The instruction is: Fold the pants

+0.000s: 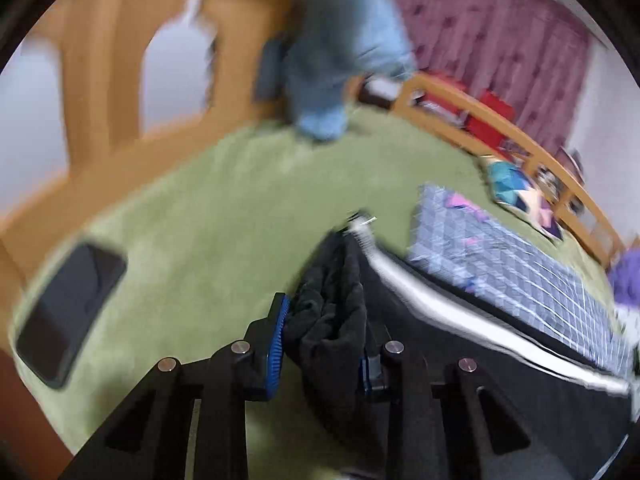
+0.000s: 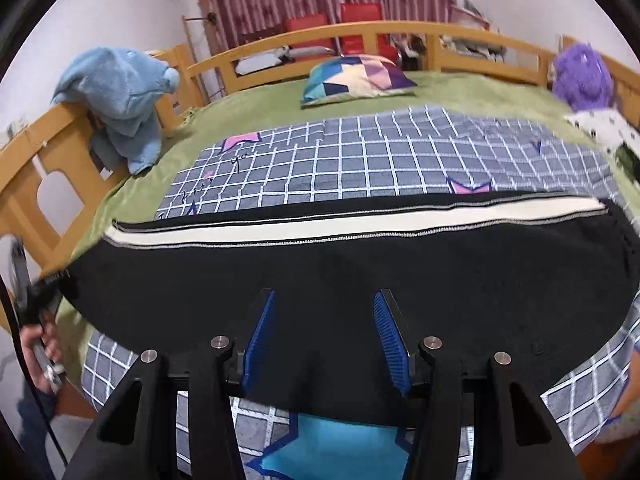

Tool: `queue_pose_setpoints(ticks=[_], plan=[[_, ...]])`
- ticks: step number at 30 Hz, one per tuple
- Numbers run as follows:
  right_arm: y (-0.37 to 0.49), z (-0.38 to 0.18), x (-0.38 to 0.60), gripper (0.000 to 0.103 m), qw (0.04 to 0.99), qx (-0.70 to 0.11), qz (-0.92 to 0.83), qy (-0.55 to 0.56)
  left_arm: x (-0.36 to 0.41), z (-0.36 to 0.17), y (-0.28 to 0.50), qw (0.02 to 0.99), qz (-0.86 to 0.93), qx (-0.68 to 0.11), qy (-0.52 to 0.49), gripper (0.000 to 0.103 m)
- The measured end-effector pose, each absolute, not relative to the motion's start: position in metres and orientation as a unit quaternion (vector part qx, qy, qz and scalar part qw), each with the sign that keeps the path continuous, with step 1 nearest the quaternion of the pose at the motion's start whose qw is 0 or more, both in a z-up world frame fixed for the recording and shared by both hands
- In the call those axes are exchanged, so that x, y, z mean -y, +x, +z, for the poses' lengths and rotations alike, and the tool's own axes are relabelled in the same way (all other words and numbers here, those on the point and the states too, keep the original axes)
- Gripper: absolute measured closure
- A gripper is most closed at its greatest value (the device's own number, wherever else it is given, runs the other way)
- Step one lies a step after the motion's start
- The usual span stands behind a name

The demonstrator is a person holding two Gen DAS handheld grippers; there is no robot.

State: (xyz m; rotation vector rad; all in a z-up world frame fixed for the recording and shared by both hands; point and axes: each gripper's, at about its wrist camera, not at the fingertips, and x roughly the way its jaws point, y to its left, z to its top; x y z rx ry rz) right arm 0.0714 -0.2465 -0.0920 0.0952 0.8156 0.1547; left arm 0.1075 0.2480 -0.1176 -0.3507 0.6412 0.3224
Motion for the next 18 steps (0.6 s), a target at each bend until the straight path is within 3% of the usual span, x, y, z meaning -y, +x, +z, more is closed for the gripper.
queue_pose_setpoints(ticks=[8, 12, 18], plan=[[0.056, -0.094, 0.278, 0.052, 0.913, -0.404, 0.048, 0.035, -0.086, -0.038, 0.124, 0.954, 0.048, -0.296, -0.021, 0.078], [0.051, -0.096, 0.309, 0.052, 0.909, -0.409, 0.041, 0.075, 0.02, -0.035, 0.126, 0.949, -0.019, -0.308, 0.063, 0.078], [0.047, -0.102, 0.343, 0.052, 0.9, -0.414, 0.035, 0.131, 0.117, -0.057, 0.124, 0.924, -0.131, -0.349, 0.087, 0.078]])
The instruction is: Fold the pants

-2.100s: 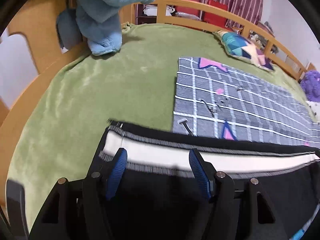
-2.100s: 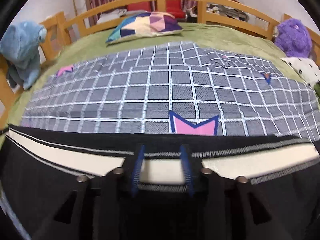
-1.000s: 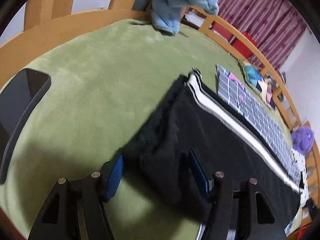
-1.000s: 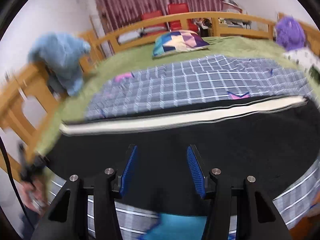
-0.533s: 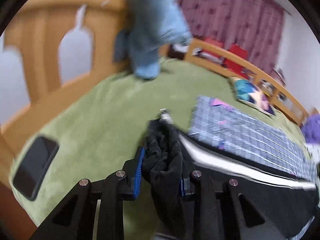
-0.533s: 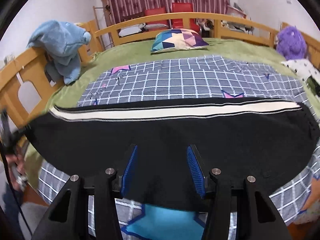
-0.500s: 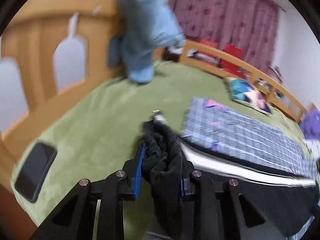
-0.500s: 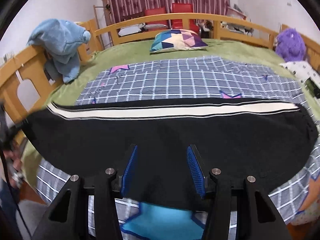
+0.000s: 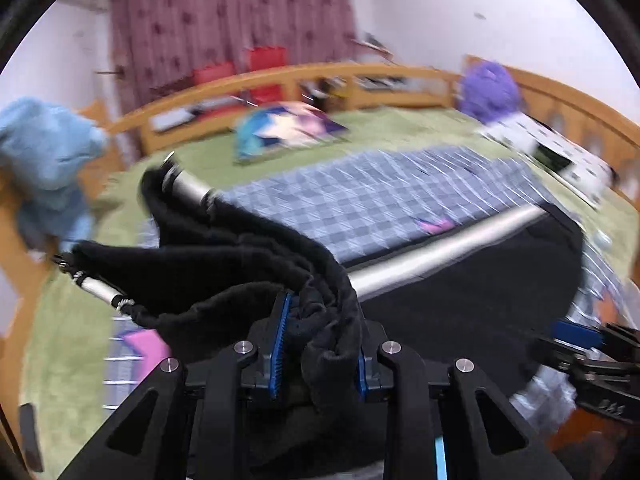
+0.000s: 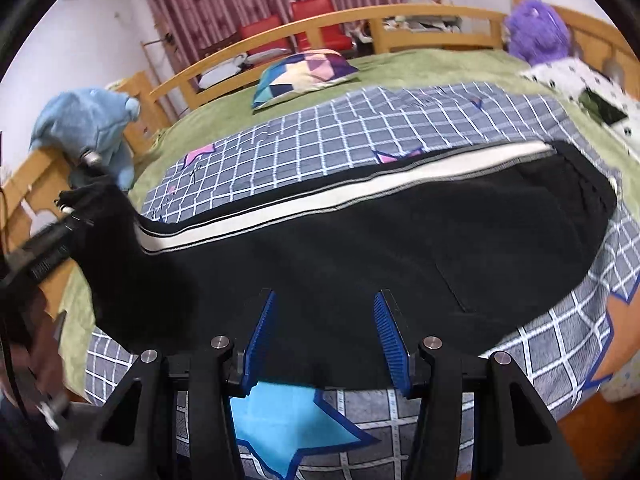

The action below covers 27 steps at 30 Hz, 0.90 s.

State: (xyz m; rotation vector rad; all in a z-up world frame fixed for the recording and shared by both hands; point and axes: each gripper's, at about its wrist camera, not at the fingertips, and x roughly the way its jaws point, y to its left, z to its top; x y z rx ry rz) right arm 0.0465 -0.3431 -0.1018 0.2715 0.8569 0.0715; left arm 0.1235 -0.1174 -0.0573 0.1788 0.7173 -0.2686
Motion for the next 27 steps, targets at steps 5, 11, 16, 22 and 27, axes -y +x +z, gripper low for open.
queue_pose_setpoints(ticks=[5, 11, 16, 22, 27], plan=[[0.048, -0.108, 0.351, 0.052, 0.895, -0.424, 0.032, 0.134, 0.13, -0.075, 0.112, 0.889, -0.193, -0.41, 0.069, 0.061], [0.058, -0.113, 0.342, 0.052, 0.89, -0.438, 0.041, 0.123, 0.084, -0.064, 0.104, 0.909, -0.15, -0.389, 0.014, 0.032], [0.067, -0.119, 0.323, 0.052, 0.887, -0.449, 0.063, 0.094, 0.045, -0.066, 0.112, 0.916, -0.07, -0.394, -0.002, 0.031], [0.081, -0.122, 0.289, 0.052, 0.882, -0.454, 0.122, 0.045, -0.003, -0.069, 0.12, 0.916, 0.003, -0.4, -0.018, 0.031], [0.109, -0.116, 0.246, 0.048, 0.872, -0.453, 0.182, 0.028, -0.052, -0.07, 0.123, 0.914, 0.054, -0.397, -0.065, 0.031]])
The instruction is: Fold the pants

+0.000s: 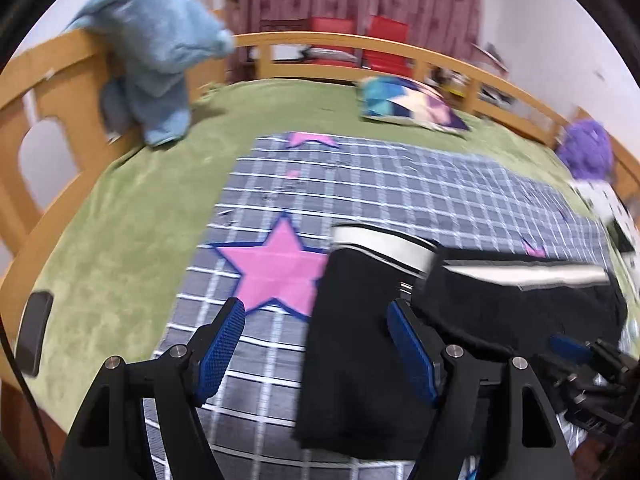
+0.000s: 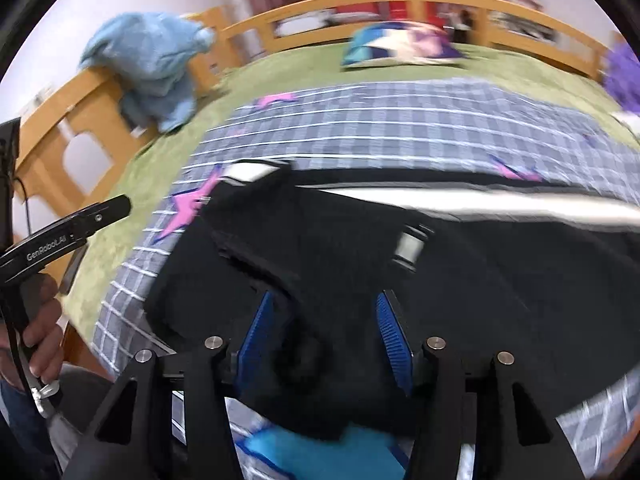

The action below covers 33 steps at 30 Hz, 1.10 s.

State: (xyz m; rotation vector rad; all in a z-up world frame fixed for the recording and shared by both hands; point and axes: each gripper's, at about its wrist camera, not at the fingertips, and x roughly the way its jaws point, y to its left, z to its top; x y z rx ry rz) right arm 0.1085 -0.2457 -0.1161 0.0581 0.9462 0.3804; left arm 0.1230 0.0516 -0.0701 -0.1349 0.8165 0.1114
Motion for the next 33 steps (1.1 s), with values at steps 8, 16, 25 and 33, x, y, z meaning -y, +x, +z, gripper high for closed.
queue_pose_setpoints(ticks=[8, 16, 25, 33], plan=[[0.137, -0.184, 0.172, 0.091, 0.846, -0.484, 0.189, -0.122, -0.087, -0.078, 0.124, 0.901, 0.062, -0.406, -0.139, 0.031], [0.132, -0.149, 0.286, 0.09, 0.85, -0.468, 0.175, 0.168, -0.085, -0.077, 0.123, 0.903, 0.061, -0.405, -0.128, 0.031], [0.093, -0.168, 0.318, 0.055, 0.833, -0.487, 0.171, 0.198, -0.081, -0.078, 0.124, 0.899, 0.065, -0.415, -0.12, 0.031], [0.11, -0.191, 0.309, 0.047, 0.819, -0.513, 0.159, 0.202, -0.078, -0.082, 0.128, 0.896, 0.07, -0.424, -0.111, 0.031]])
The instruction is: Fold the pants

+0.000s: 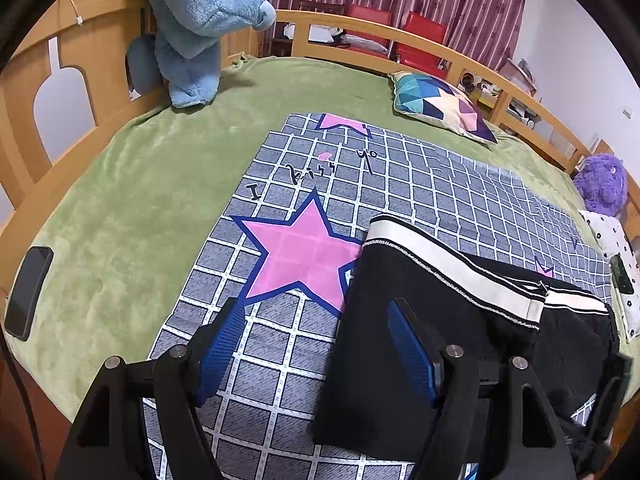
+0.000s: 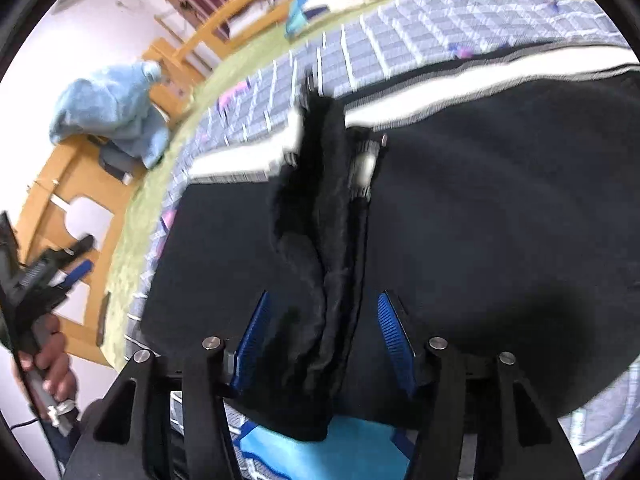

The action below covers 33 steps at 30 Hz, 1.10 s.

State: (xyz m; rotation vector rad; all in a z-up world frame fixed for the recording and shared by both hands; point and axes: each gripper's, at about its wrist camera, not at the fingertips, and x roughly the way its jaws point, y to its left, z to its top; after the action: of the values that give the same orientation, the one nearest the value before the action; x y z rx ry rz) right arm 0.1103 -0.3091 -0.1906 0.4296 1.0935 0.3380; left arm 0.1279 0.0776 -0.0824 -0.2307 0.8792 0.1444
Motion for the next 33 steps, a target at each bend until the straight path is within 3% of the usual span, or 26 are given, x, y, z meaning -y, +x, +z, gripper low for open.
queue_pose_setpoints(ticks=[2, 3, 4, 5, 8, 12, 16, 19, 25, 30, 33], plan=[[0.113, -0.195, 0.294, 0.048, 0.832, -0.506, 0.151, 0.171, -0.079, -0.084, 0.128, 0.896, 0.07, -0.425, -0.112, 0.031], [0.115, -0.194, 0.285, 0.054, 0.839, -0.5, 0.155, 0.15, -0.079, -0.084, 0.128, 0.896, 0.07, -0.425, -0.113, 0.031], [0.117, -0.196, 0.281, 0.077, 0.839, -0.502, 0.157, 0.137, -0.079, -0.084, 0.128, 0.896, 0.071, -0.424, -0.112, 0.031], [0.119, -0.195, 0.278, 0.088, 0.843, -0.499, 0.154, 0.126, -0.079, -0.084, 0.128, 0.896, 0.071, -0.424, -0.111, 0.031], [0.117, -0.158, 0.291, 0.092, 0.874, -0.438, 0.155, 0.141, -0.078, -0.086, 0.128, 0.895, 0.071, -0.429, -0.104, 0.031], [0.112, -0.098, 0.337, 0.091, 0.912, -0.354, 0.13, 0.159, -0.08, -0.086, 0.128, 0.896, 0.072, -0.427, -0.097, 0.031], [0.146, -0.15, 0.361, 0.075, 0.868, -0.457, 0.103, 0.166, -0.08, -0.086, 0.129, 0.894, 0.071, -0.431, -0.1, 0.031], [0.144, -0.193, 0.37, 0.075, 0.836, -0.522, 0.076, 0.149, -0.077, -0.084, 0.127, 0.896, 0.067, -0.428, -0.096, 0.031], [0.097, -0.154, 0.375, 0.068, 0.89, -0.427, 0.084, 0.134, -0.063, -0.07, 0.121, 0.908, 0.034, -0.41, -0.086, 0.031], [0.089, -0.196, 0.351, 0.071, 0.86, -0.501, 0.079, 0.055, -0.05, -0.048, 0.114, 0.922, 0.009, -0.383, -0.051, 0.031], [0.083, -0.185, 0.341, 0.071, 0.867, -0.489, 0.09, 0.035, -0.047, -0.045, 0.107, 0.927, 0.001, -0.374, -0.019, 0.024]])
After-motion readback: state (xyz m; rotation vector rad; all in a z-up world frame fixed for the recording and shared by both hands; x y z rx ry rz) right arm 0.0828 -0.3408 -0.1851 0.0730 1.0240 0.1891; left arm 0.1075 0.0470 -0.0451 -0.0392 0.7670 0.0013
